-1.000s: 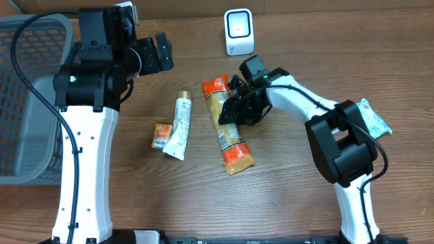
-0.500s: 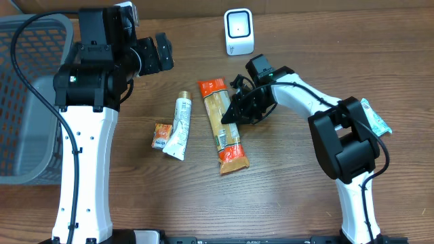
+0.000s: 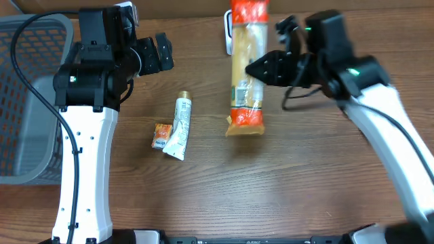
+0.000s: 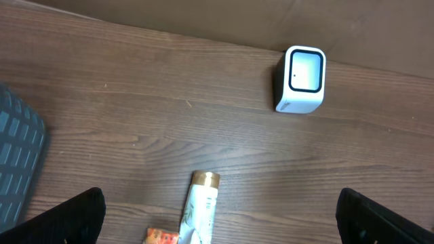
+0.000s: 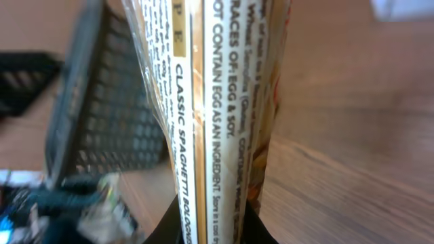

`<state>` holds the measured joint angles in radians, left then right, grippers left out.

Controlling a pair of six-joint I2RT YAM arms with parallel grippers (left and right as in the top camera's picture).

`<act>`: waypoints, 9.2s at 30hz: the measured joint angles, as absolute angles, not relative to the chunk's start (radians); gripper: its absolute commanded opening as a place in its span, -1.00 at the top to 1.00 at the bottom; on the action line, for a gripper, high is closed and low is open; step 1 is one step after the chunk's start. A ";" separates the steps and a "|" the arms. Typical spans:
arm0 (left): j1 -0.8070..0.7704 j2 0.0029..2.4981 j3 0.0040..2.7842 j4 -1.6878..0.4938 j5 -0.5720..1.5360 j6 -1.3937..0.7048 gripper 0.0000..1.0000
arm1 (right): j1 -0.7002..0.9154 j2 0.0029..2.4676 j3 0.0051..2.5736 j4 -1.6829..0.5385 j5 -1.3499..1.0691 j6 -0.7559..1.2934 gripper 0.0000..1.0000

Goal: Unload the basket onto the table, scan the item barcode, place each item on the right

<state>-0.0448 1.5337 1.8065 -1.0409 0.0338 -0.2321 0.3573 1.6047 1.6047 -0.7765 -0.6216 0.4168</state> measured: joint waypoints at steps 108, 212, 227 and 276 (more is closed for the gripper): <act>-0.045 1.534 1.806 -1.042 0.034 -0.232 -0.99 | 0.196 1.679 1.583 -1.286 0.045 -0.053 0.93; -0.045 1.534 1.806 -1.042 0.034 -0.232 -0.99 | 0.468 1.999 1.657 -1.042 -0.270 0.288 -0.68; -0.045 1.534 1.806 -1.042 0.034 -0.232 -0.99 | 0.368 1.994 1.394 -0.739 -0.557 0.332 -0.36; -0.045 1.534 1.806 -1.042 0.034 -0.232 -0.99 | 0.715 1.966 1.462 -1.091 0.194 0.426 0.92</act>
<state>-0.0448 1.5341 1.8061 -1.0416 0.0341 -0.2321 0.7147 1.9659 1.4620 -1.0908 0.1936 0.4263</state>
